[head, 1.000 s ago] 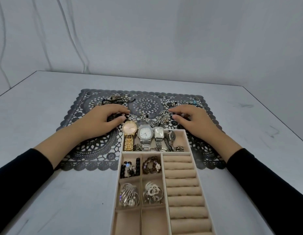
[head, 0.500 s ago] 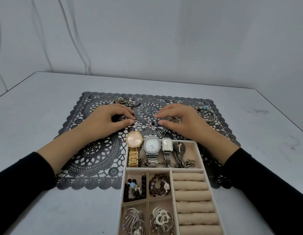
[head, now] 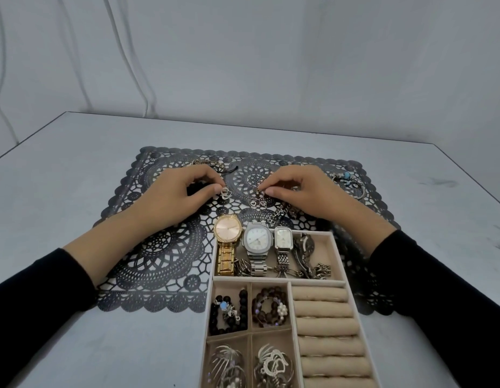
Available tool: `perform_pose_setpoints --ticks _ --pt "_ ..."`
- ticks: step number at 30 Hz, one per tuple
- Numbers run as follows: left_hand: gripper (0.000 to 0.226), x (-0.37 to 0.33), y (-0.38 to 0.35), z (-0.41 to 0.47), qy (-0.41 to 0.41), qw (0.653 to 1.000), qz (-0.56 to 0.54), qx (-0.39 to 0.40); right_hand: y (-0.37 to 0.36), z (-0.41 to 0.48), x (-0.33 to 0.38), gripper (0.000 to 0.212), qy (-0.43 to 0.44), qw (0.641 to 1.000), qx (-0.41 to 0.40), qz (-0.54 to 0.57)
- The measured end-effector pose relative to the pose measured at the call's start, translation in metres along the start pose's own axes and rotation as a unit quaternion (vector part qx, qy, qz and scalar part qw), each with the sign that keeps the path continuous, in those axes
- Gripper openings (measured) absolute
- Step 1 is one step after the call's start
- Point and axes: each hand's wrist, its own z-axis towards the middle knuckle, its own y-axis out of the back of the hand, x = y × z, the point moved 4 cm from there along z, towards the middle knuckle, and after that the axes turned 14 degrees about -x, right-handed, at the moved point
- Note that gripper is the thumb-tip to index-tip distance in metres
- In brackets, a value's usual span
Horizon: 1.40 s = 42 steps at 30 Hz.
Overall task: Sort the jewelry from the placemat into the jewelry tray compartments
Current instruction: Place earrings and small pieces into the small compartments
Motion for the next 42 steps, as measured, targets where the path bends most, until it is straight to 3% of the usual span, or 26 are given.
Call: perform_pose_setpoints --ticks 19,27,42 --pt "0.011 -0.007 -0.001 -0.001 0.056 0.995 -0.076 -0.025 0.012 0.004 -0.002 0.016 -0.088 0.981 -0.042 0.170" --pt "0.010 -0.013 -0.001 0.003 0.090 0.985 -0.141 -0.032 0.018 0.005 -0.001 0.014 -0.125 0.956 -0.090 0.249" --pt "0.009 -0.017 0.004 -0.007 0.061 0.985 -0.148 -0.070 0.037 -0.003 0.022 0.012 -0.136 0.925 -0.161 0.317"
